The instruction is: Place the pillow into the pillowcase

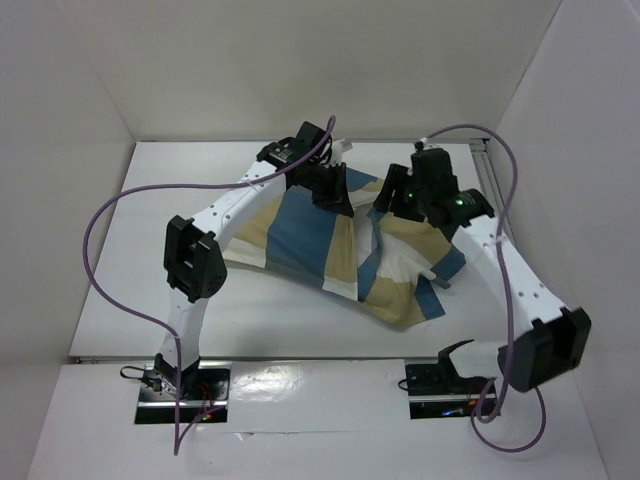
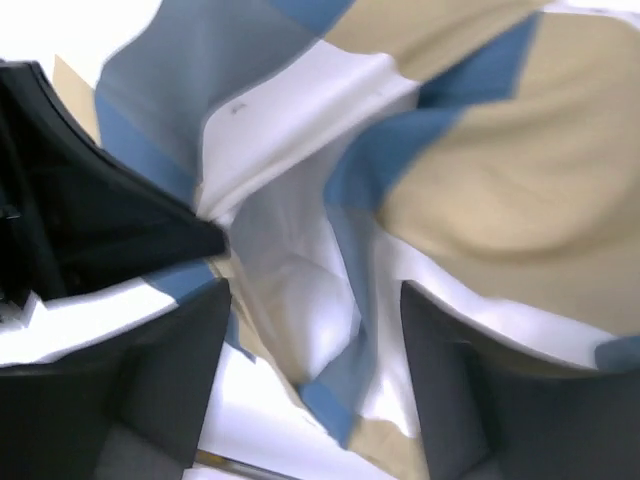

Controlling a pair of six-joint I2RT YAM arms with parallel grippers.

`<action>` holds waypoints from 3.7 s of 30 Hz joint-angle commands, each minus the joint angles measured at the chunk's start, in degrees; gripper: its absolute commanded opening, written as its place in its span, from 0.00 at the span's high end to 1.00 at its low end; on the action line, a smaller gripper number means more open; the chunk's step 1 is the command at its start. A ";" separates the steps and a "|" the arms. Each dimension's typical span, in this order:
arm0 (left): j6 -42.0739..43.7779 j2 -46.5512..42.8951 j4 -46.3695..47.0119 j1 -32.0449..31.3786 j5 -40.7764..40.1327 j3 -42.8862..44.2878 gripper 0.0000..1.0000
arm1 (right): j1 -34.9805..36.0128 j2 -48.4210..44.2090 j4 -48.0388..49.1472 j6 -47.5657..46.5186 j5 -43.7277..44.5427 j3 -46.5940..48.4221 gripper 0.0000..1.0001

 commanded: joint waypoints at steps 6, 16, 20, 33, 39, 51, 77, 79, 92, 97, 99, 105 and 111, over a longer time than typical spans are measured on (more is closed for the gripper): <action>3.07 -1.46 0.52 0.08 2.38 1.94 1.00 | 0.38 -0.19 4.26 4.97 -13.66 -12.62 0.37; 3.07 -3.31 0.51 0.08 1.85 0.53 1.00 | 3.90 17.30 11.12 1.73 -15.33 0.98 1.00; 1.93 -3.31 1.22 0.08 2.55 -1.39 1.00 | 5.22 25.63 12.00 0.94 -17.27 8.88 1.00; -0.18 1.26 2.97 1.30 5.37 4.75 1.00 | -0.23 17.28 4.72 -0.65 -7.80 4.55 0.12; -2.99 4.86 6.31 1.31 6.26 6.59 1.00 | -2.34 -2.68 -1.96 4.35 4.30 -7.15 0.03; 3.48 7.82 5.02 0.33 9.15 15.87 0.13 | -5.33 -18.98 -9.80 16.66 10.95 -20.17 0.00; -10.82 -39.79 19.49 28.11 -12.74 -69.16 0.12 | -7.00 -10.37 -5.66 11.04 6.11 -16.41 0.00; -10.82 -39.25 23.79 28.11 -12.12 -69.69 0.12 | -7.52 -10.98 -6.71 11.04 7.33 -16.40 0.00; -12.05 -32.49 27.95 29.60 -16.40 -67.94 1.00 | -8.05 -13.80 -11.02 12.89 10.24 -17.98 0.00; -16.00 -40.47 22.32 39.78 -22.49 -69.15 1.00 | -8.58 -13.80 -11.64 14.90 6.73 -21.58 0.00; -17.23 -43.02 18.81 43.91 -24.94 -69.16 1.00 | -8.58 -13.80 -10.76 15.96 5.23 -22.73 0.00; -18.82 -47.16 14.41 46.04 -28.12 -70.22 1.00 | -10.25 -14.42 -6.03 22.90 0.40 -31.77 0.00; -18.20 -48.48 13.35 46.04 -28.12 -71.36 1.00 | -10.78 -18.63 -2.95 35.02 -3.29 -42.67 0.05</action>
